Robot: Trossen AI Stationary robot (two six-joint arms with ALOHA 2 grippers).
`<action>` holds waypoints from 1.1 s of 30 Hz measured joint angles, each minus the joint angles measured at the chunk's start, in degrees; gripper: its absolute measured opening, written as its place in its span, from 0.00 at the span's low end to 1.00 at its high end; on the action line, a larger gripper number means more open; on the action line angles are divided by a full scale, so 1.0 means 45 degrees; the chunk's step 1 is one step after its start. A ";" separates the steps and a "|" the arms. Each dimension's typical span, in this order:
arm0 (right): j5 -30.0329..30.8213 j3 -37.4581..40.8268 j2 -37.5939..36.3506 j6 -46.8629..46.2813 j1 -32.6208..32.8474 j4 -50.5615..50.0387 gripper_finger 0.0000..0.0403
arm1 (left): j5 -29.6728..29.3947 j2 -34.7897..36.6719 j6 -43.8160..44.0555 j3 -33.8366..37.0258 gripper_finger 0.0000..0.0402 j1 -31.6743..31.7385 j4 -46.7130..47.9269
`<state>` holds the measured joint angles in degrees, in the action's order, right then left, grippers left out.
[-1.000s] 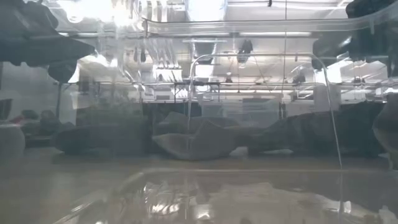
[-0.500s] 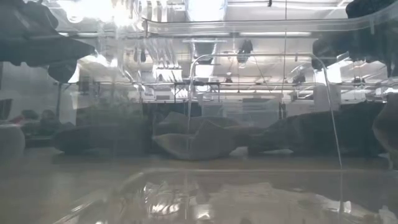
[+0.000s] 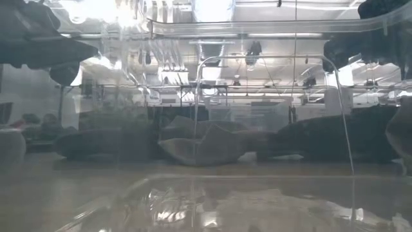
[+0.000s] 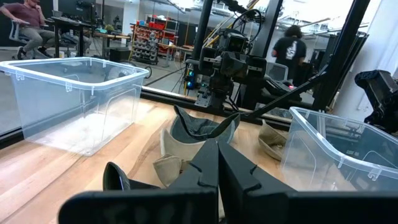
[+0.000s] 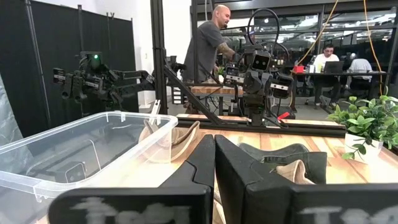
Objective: Pick & Place hat
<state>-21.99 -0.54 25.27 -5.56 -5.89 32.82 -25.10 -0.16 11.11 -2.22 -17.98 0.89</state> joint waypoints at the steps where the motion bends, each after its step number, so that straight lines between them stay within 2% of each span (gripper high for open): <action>1: 0.0002 0.0000 0.0001 0.0000 0.0000 0.0001 0.02 | 0.0000 0.0000 0.0002 -0.0002 0.00 0.0002 0.0000; 7: 0.0272 -0.0005 0.0001 -0.0688 0.0000 0.0117 0.02 | 0.0000 0.0000 0.0005 0.0000 0.00 0.0000 0.0000; 12: 0.1057 0.0000 0.0001 -0.3355 -0.0010 0.0992 0.02 | 0.0000 0.0000 0.0000 -0.0005 0.00 0.0000 0.0000; 19: 0.4875 0.0000 -0.0004 -0.7028 -0.0005 0.2676 0.02 | 0.0000 0.0001 0.0003 -0.0003 0.00 0.0000 0.0000; 25: 0.7570 0.0000 0.0001 -0.8118 -0.0003 0.2888 0.02 | 0.0000 0.0000 0.0005 0.0000 0.00 0.0000 0.0000; 29: 0.9578 0.0000 0.0011 -1.0966 -0.0005 0.2157 0.02 | 0.0000 0.0000 0.0000 -0.0005 0.00 0.0000 0.0000; 31: 0.9987 0.0005 0.0133 -1.1465 -0.0014 0.1933 0.02 | -0.0001 0.0000 0.0004 -0.0003 0.00 0.0000 0.0000; 33: 0.9768 -0.0003 0.0382 -1.1522 -0.0010 0.2193 0.02 | 0.0000 0.0005 0.0005 -0.0005 0.00 0.0000 0.0000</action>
<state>21.97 -0.55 26.99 -57.41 -5.93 42.69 -25.10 -0.14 11.14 -2.24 -17.98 0.89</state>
